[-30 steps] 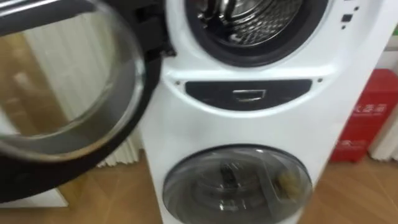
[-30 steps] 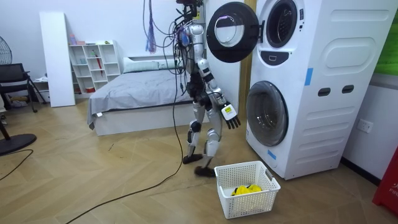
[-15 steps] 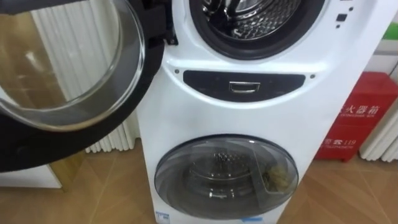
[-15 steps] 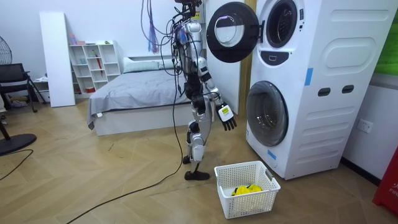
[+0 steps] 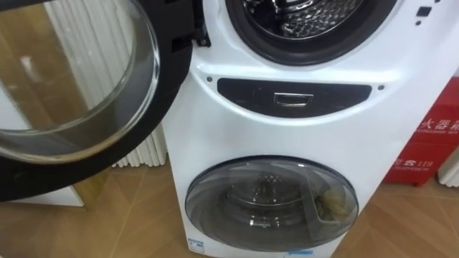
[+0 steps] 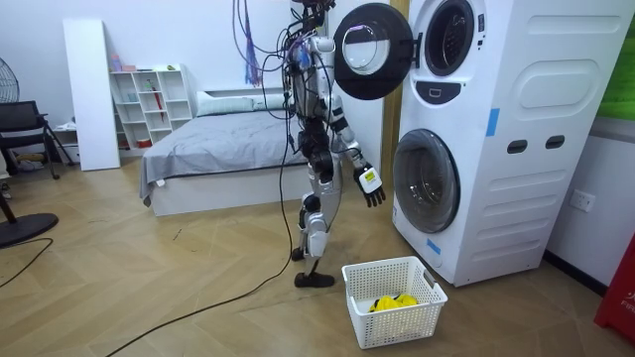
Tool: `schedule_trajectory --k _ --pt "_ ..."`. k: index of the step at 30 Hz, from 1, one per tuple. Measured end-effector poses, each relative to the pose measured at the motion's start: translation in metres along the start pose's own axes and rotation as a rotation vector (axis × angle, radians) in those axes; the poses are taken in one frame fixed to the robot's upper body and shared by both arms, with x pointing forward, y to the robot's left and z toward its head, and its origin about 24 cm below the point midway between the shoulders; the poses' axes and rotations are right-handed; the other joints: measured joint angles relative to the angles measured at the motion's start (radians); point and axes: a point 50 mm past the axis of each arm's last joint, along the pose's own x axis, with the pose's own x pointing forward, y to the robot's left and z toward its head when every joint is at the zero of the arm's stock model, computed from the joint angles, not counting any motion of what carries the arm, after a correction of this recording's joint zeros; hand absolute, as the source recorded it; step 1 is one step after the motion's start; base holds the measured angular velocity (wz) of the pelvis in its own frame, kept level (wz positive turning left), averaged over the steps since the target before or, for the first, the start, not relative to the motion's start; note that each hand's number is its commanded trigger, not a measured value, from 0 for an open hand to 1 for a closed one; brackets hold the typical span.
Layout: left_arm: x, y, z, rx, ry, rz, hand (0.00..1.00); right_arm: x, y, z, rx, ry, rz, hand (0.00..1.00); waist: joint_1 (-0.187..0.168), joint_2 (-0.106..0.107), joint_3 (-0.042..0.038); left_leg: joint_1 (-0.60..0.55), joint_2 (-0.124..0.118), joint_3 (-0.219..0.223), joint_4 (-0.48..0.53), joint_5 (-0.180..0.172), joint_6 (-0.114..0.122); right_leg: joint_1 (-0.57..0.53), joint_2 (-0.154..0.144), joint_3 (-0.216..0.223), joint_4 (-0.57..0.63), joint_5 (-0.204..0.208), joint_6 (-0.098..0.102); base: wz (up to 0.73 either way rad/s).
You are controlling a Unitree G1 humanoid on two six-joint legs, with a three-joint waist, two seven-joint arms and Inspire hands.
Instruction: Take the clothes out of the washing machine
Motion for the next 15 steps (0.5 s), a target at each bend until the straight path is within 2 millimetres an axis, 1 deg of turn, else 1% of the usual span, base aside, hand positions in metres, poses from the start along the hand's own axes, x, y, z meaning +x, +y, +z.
schedule_trajectory --k 1,2,3,4,5,6,7,8,9,10,11,12,13,14,15 --pt "0.000 0.000 0.000 -0.014 0.002 0.009 0.00 0.000 0.000 0.001 0.001 -0.002 -0.004 0.00 0.000 0.000 0.0002 0.004 -0.001 0.000 0.000 0.000 0.000 0.005 -0.001 -0.003 -0.001 0.000 0.000 0.05" --pt "0.000 0.002 0.001 -0.049 0.002 0.027 0.00 0.000 -0.001 0.001 0.009 -0.004 -0.016 0.00 -0.001 0.002 -0.0019 0.007 -0.002 -0.006 0.001 0.000 0.000 0.008 -0.001 -0.006 0.000 0.000 0.000 0.09" --pt "0.002 0.006 0.009 -0.109 -0.011 0.055 0.00 0.000 -0.004 0.001 0.023 -0.004 -0.031 0.00 -0.002 0.002 -0.0019 0.006 -0.004 -0.016 0.001 0.000 0.000 0.010 -0.002 -0.007 0.000 0.000 0.000 0.13" --pt "0.002 0.008 0.014 -0.143 -0.024 0.072 0.00 0.000 -0.005 0.001 0.032 -0.003 -0.037 0.00 -0.001 0.002 -0.0017 0.005 -0.005 -0.017 0.000 0.000 0.000 0.010 -0.002 -0.008 0.000 0.000 0.000 0.11" --pt "0.003 0.013 0.023 -0.206 -0.051 0.108 0.00 0.000 -0.007 0.001 0.047 -0.004 -0.047 0.00 0.000 0.003 -0.0016 0.006 -0.005 -0.017 0.000 0.000 0.000 0.011 -0.003 -0.008 0.000 0.000 0.000 0.00" --pt "0.003 0.018 0.030 -0.266 -0.072 0.143 0.00 0.000 -0.008 0.001 0.054 -0.008 -0.053 0.00 0.000 0.007 -0.0016 0.008 -0.006 -0.018 0.000 0.000 0.000 0.013 -0.003 -0.007 0.000 0.000 0.000 -0.03" --pt "0.003 0.021 0.035 -0.286 -0.088 0.159 0.00 0.000 -0.008 0.001 0.056 -0.012 -0.056 0.00 -0.001 0.010 -0.0018 0.009 -0.007 -0.018 0.000 0.000 0.000 0.016 -0.003 -0.007 0.000 0.000 0.000 -0.05" --pt "0.002 0.027 0.047 -0.333 -0.134 0.186 0.00 -0.001 -0.010 0.003 0.061 -0.022 -0.063 0.00 -0.002 0.014 -0.0008 0.009 -0.007 -0.018 0.001 0.000 0.000 0.020 -0.004 -0.009 0.000 0.000 0.000 0.00" --pt "0.000 0.033 0.065 -0.372 -0.205 0.211 0.00 -0.001 -0.012 0.004 0.057 -0.035 -0.072 0.00 -0.005 0.017 0.0011 0.006 -0.007 -0.021 0.003 0.000 0.000 0.019 -0.004 -0.010 0.000 0.000 0.000 0.00" --pt "-0.001 0.037 0.076 -0.401 -0.246 0.221 0.00 -0.001 -0.013 0.005 0.057 -0.036 -0.076 0.00 -0.004 0.018 0.0017 0.005 -0.008 -0.023 0.003 0.000 0.001 0.019 -0.004 -0.010 0.001 0.000 0.000 0.04" --pt "-0.004 0.043 0.096 -0.439 -0.320 0.242 0.00 -0.001 -0.014 0.005 0.058 -0.037 -0.080 0.00 -0.002 0.022 0.0007 0.005 -0.008 -0.025 0.006 0.000 0.001 0.020 -0.003 -0.010 0.001 0.000 -0.001 0.00" --pt "-0.007 0.049 0.109 -0.463 -0.374 0.266 0.00 -0.001 -0.015 0.006 0.059 -0.042 -0.082 0.00 -0.001 0.032 -0.0055 0.006 -0.008 -0.025 0.006 0.000 0.001 0.020 -0.003 -0.008 0.002 0.001 -0.001 0.00" --pt "-0.009 0.051 0.115 -0.470 -0.399 0.277 0.00 -0.001 -0.015 0.007 0.060 -0.046 -0.084 0.00 -0.003 0.036 -0.0075 0.006 -0.009 -0.025 0.006 0.000 0.001 0.019 -0.003 -0.006 0.002 0.001 -0.001 -0.10" --pt "-0.014 0.055 0.126 -0.481 -0.447 0.296 0.00 -0.001 -0.017 0.007 0.065 -0.047 -0.090 0.00 -0.006 0.045 -0.0128 0.007 -0.009 -0.025 0.004 0.000 0.001 0.018 -0.003 -0.002 0.002 0.001 -0.001 -0.06" --pt "-0.020 0.058 0.138 -0.495 -0.502 0.312 0.00 -0.002 -0.016 0.005 0.065 -0.048 -0.092 0.00 -0.011 0.048 -0.0131 0.004 -0.010 -0.026 0.004 0.000 0.001 0.019 -0.003 -0.003 0.002 0.001 -0.001 -0.03"
